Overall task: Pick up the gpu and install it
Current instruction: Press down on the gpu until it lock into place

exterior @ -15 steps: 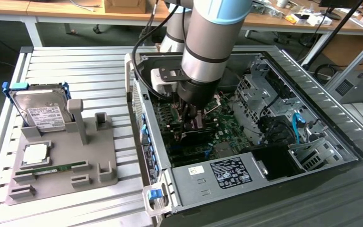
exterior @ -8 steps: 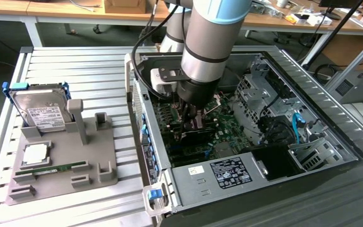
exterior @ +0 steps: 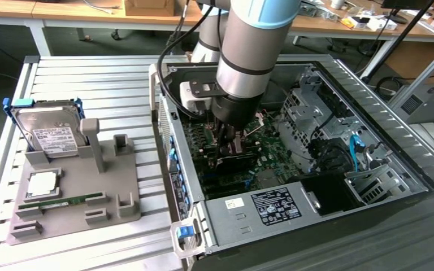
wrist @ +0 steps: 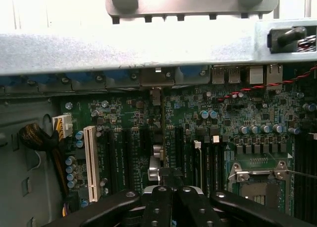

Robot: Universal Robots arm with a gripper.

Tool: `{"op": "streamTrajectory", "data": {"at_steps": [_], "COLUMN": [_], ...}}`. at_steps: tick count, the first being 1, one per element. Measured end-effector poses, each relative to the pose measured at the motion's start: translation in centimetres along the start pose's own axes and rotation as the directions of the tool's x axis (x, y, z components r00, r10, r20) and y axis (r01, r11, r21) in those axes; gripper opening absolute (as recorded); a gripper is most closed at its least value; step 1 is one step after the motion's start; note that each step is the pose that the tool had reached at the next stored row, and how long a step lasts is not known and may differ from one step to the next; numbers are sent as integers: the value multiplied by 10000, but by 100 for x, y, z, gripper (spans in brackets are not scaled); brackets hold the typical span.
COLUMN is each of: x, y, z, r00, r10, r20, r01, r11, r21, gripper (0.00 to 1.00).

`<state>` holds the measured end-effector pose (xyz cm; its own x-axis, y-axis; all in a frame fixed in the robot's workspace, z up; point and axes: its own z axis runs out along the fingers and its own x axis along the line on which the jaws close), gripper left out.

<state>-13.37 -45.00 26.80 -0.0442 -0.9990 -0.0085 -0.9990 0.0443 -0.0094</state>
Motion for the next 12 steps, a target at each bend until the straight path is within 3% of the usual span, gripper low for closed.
{"op": "streamTrajectory", "data": {"at_steps": [5, 6, 12], "x": [-3, -1, -3], "y": [-1, -1, -3], "z": [-60, -113, -302], "r00": [10000, 10000, 10000], "r10": [1, 1, 0], "r20": [28, 3, 1], "r01": [-1, -1, 0], "r11": [10000, 10000, 10000], "r21": [17, 2, 1], "gripper": [11, 11, 11]}}
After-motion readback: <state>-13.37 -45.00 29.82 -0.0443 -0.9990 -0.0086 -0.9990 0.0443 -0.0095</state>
